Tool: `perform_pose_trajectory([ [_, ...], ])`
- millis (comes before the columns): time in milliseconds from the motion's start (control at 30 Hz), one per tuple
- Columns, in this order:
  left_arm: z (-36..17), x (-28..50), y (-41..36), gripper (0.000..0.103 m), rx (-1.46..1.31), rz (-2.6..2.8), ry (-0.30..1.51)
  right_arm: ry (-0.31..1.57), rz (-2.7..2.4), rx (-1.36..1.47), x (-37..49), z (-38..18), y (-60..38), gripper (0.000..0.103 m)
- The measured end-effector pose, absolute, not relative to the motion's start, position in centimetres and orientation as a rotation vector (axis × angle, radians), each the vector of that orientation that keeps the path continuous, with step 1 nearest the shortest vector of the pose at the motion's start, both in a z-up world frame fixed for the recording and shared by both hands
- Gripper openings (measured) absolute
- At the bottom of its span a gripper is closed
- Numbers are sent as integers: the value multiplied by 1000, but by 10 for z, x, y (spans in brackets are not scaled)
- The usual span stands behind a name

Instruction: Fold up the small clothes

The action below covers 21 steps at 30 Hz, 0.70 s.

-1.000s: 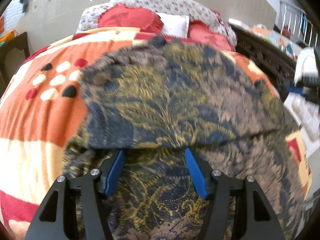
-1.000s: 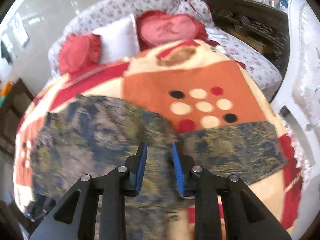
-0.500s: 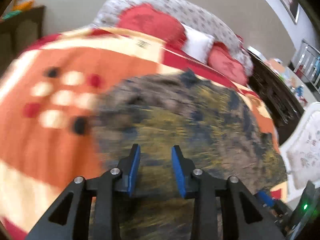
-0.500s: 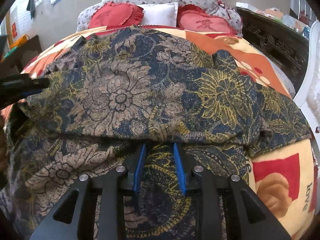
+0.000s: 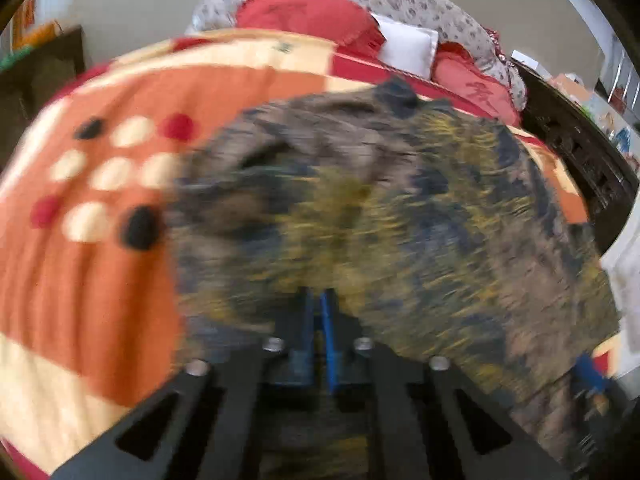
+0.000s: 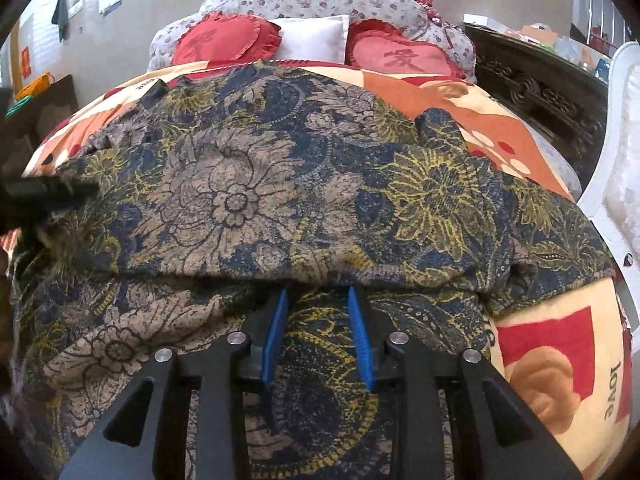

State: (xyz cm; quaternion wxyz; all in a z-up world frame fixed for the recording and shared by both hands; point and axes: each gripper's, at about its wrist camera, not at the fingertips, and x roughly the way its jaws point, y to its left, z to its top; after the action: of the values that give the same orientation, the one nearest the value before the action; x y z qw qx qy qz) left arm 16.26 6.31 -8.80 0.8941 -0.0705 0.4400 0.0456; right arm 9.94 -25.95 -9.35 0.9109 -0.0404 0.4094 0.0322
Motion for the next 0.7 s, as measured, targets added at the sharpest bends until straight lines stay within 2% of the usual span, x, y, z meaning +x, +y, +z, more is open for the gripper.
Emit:
perform_pose_trajectory([
  [33, -88, 151, 71, 4, -66, 147, 893, 843, 64, -87, 99, -93, -259, 46],
  [167, -86, 145, 104, 6, -32, 276, 907, 844, 65, -91, 99, -93, -258, 46],
  [233, -79, 143, 119, 6, -82, 347, 909, 844, 66, -87, 99, -93, -259, 46],
  [333, -48, 134, 104, 7, -166, 282, 793, 844, 67, -82, 99, -93, -260, 46],
  [400, -35, 135, 73, 20, -172, 155, 732, 846, 68, -81, 100, -94, -260, 46],
  [433, -35, 141, 60, 32, -166, 110, 735, 847, 68, -80, 100, -94, -260, 46],
  [467, -40, 151, 45, 33, -140, 74, 762, 847, 67, -81, 100, -94, -260, 46],
  [600, -90, 188, 26, 29, 7, 109, 921, 849, 60, -94, 101, -94, -259, 46],
  [700, -93, 183, 55, 26, 21, 199, 888, 850, 58, -99, 101, -95, -259, 46],
])
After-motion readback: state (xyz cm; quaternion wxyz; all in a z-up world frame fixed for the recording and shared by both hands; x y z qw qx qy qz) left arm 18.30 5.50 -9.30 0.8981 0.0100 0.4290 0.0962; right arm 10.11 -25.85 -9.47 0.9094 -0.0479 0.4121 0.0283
